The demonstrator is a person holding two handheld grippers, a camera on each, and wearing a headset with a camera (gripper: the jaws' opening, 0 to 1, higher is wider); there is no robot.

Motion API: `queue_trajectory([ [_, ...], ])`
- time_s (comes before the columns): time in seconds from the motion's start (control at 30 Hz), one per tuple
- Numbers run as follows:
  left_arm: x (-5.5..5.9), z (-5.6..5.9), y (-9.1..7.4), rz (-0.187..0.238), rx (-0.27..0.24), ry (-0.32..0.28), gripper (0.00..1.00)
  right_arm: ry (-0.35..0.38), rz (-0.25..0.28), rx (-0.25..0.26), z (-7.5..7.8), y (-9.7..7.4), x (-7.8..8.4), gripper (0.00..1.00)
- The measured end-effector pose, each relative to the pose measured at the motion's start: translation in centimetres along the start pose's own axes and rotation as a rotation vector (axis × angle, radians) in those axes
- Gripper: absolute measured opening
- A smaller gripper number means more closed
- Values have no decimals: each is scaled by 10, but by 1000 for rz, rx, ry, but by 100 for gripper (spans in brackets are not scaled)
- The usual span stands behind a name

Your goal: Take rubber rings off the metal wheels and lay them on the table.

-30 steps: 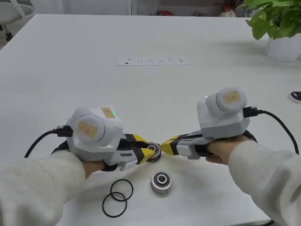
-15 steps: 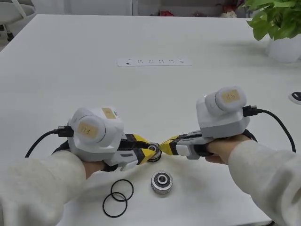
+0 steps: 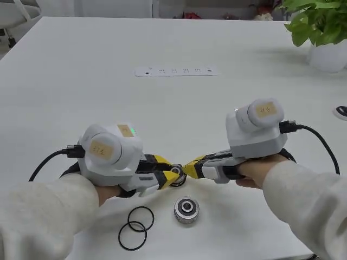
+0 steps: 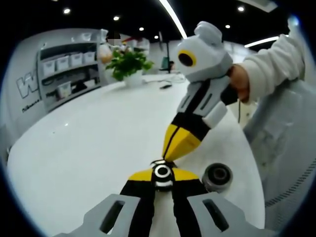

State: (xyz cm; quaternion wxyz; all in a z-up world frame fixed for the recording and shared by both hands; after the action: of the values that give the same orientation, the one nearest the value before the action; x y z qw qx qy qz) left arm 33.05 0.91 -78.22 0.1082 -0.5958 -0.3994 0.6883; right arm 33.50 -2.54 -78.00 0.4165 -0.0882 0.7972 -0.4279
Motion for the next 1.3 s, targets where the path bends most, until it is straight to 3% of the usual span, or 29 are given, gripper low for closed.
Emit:
queue_trajectory([
  [0.67,0,0,0,1,0,2,13,-18,3,-19,-4,0,-3,0],
  [0.7,0,0,0,2,0,2,13,-4,59,-43,-7,-2,-13,0],
  [0.8,0,0,0,2,0,1,13,-30,43,-8,-5,-4,-14,0],
  [0.97,0,0,0,2,-2,7,14,-32,13,-2,-3,0,-6,0],
  [1.3,1,0,-3,-5,10,-10,14,-21,12,-6,0,-2,-8,0],
])
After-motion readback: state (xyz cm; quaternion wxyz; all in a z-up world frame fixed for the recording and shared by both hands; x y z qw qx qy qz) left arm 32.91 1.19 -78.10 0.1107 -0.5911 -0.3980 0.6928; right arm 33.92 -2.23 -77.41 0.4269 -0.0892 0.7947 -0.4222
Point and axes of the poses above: the centre of the closed fingertips' face, and the gripper's own axes: y roughly forward along the fingers, z roughly to its right, x roughly out of its underside, the point moved 2 cm from there along -y, roughly backward along the fingers, and after that the axes turned 14 degrees about -z, right-handed, at the moved point
